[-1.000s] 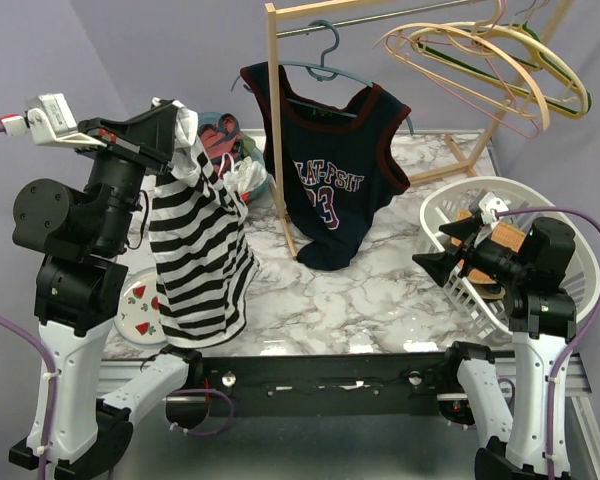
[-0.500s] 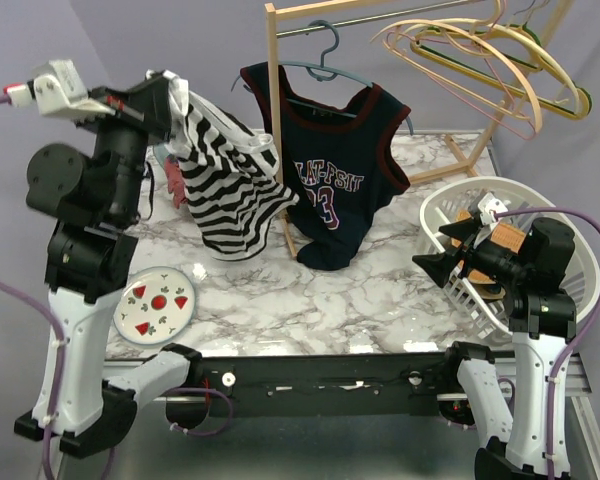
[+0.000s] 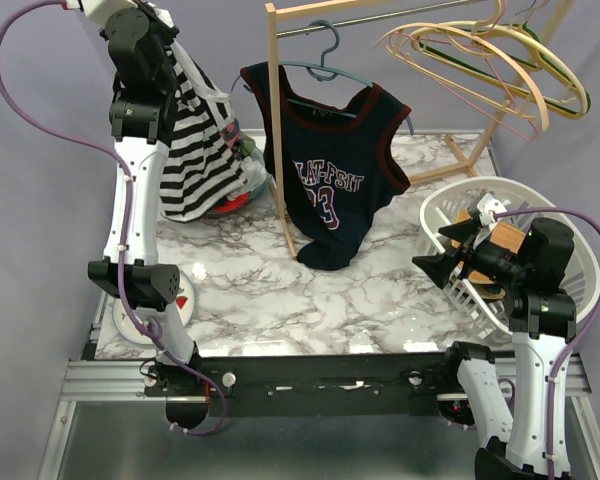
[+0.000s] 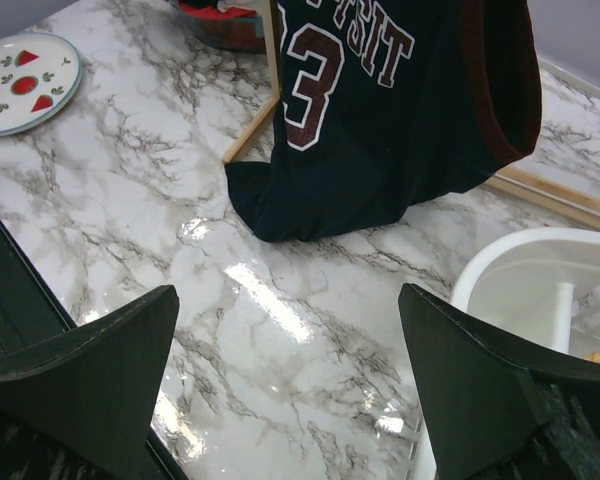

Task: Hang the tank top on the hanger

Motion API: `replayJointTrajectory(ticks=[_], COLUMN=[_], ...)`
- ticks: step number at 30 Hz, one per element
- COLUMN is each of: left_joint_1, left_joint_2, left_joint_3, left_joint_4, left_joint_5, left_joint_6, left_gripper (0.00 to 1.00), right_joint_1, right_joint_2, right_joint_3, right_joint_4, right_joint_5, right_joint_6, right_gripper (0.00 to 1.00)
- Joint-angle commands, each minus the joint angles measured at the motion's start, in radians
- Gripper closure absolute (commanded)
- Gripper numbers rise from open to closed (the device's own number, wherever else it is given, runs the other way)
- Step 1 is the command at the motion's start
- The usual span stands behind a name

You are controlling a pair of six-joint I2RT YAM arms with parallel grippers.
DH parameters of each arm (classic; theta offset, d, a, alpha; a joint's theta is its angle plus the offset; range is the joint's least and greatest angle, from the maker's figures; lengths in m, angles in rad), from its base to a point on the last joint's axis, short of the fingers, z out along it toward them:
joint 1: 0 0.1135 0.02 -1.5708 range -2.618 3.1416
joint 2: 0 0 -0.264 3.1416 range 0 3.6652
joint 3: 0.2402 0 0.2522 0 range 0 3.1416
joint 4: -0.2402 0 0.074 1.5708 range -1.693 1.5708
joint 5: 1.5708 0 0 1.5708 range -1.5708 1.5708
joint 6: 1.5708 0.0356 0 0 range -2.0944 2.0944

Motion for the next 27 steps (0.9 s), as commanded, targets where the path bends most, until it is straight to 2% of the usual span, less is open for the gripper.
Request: replayJointTrajectory(ticks=[1,7,10,11,12,14,15,18,22,24,27], left_joint_1=[0.040,0.082,0.098,0.102,0.106,0.106,0.106,0.141,0.154,0.158,0.163], left_joint_2=[0.046,0.206,0.192,0.169,0.115,0.051,-0.008,-0.111,-0.232,-0.329,-0.482], left_joint_3=[-0.044,-0.101,-0.256,-0.320,-0.454,-0.570,-0.653,-0.709,-0.713,-0.757,-0.865], left_joint_4=[0.142,0.078,0.091,0.122,0.194,0.257,0.307,0.282,0.155,0.107,0.095], left_joint_5=[0.079,0.206,0.341,0.374,0.427,0.461,0.499,0.544,0.587,0.595,0.628], left_joint_6=[-0.140,-0.200,-0.206,-0.205,-0.205,-0.194,-0.190,-0.151,-0.076,-0.046,-0.033], left_gripper=[1.00,1.00,0.71,0.52,0.45,0.36,0.27,0.17,0.12,0.02,0.01], right_joint_1=[-0.005,-0.005,-0.005,-0.005,-0.005,-0.004,-0.004,-0.004,-0.005,-0.005,-0.005], right_joint_2=[0.011,0.013,0.010,0.008,0.008,0.010,0.010,0.010,0.010,0.004,-0.012], right_joint_3=[-0.009,-0.006,-0.010,-0.010,-0.010,-0.006,-0.004,0.008,0.030,0.051,0.095], right_joint_4=[-0.006,-0.015,-0.026,-0.029,-0.037,-0.044,-0.049,-0.047,-0.015,0.015,0.051], right_joint_5=[-0.022,-0.018,-0.005,-0.004,0.002,0.007,0.015,0.038,0.108,0.178,0.302], right_joint_6=[-0.010,-0.012,-0.021,-0.024,-0.028,-0.036,-0.038,-0.024,0.051,0.121,0.209], right_gripper=[0.00,0.00,0.00,0.00,0.00,0.00,0.00,0.00,0.00,0.00,0.00])
